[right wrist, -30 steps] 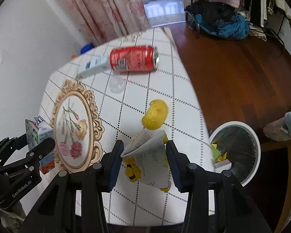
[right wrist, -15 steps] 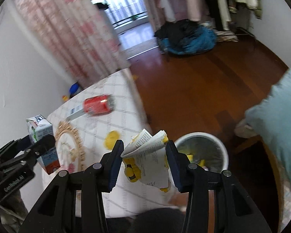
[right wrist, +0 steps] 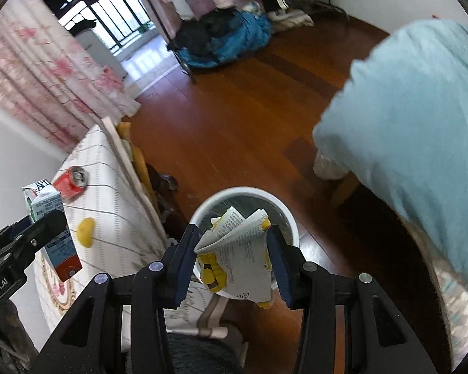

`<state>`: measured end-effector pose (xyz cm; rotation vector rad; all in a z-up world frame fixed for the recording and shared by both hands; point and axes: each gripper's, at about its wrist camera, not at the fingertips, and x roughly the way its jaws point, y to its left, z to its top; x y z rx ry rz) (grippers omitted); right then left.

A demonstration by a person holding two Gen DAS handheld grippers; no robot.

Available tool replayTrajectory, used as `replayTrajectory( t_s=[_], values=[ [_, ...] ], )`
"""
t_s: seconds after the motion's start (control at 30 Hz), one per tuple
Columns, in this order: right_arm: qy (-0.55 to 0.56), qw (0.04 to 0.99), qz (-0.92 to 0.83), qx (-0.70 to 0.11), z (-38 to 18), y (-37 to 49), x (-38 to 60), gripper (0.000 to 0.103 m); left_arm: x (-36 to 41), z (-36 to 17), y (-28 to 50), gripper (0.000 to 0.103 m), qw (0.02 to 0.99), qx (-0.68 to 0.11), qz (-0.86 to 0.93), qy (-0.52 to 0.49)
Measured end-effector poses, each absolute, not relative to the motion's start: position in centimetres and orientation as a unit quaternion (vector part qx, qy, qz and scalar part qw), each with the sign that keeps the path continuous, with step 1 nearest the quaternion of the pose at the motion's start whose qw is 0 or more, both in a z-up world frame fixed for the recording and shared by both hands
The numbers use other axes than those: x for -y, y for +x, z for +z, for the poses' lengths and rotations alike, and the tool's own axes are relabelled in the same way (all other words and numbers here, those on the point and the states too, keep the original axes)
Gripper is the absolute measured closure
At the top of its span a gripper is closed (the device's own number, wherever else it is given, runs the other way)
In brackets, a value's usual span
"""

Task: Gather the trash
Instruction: 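Carry wrapper and milk carton over the white bin and open both tools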

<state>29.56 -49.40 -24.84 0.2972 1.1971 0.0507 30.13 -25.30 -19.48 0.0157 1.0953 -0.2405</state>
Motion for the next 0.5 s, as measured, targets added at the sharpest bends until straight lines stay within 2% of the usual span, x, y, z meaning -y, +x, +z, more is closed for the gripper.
replayTrajectory(
  t_s=[0.27, 0.5],
  values=[
    [0.144, 0.784, 0.013, -0.604, -31.7, 31.5, 51.1, 0.056, 28.3, -23.8, 32.1, 0.051, 0.819, -0.559, -0.129, 0.013],
    [0.146, 0.769, 0.012, -0.622, -34.7, 33.1, 51.1, 0.056, 29.5, -25.9, 33.5, 0.049, 0.798, -0.584, -0.15, 0.001]
  ],
)
